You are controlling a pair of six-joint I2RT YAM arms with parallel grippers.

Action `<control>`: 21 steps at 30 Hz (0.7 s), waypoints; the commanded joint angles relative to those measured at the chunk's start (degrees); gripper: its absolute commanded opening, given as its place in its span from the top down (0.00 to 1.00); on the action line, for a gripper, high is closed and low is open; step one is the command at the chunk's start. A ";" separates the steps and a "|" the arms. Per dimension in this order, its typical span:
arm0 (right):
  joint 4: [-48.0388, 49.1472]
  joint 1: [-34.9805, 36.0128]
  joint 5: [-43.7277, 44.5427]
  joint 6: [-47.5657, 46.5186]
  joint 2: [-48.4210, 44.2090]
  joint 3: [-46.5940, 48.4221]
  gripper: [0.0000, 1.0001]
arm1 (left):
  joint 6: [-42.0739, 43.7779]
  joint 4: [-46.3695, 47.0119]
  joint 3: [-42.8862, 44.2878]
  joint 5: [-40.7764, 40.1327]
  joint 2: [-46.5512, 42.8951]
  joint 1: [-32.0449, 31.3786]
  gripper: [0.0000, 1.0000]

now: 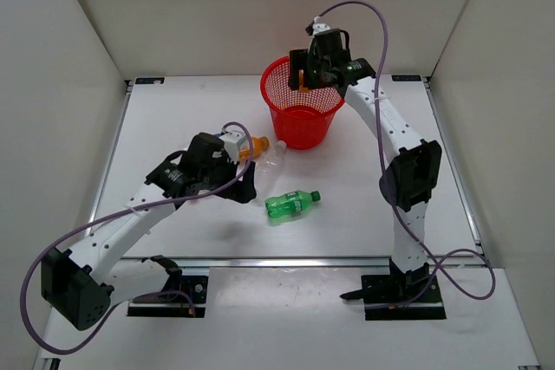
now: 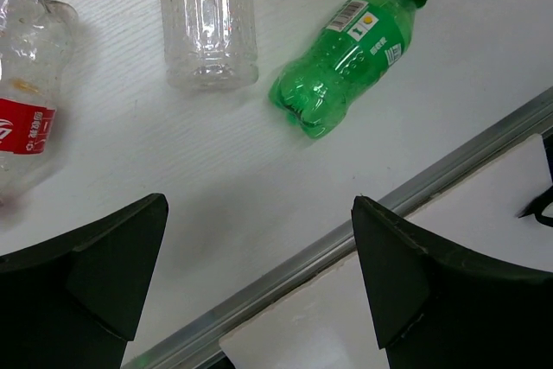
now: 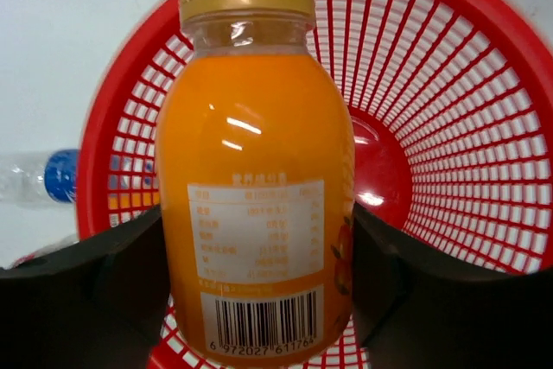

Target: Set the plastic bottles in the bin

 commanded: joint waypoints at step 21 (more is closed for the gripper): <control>-5.13 -21.41 -6.80 3.20 -46.27 -44.48 0.01 | 18.00 4.89 21.16 7.39 35.00 -12.23 0.01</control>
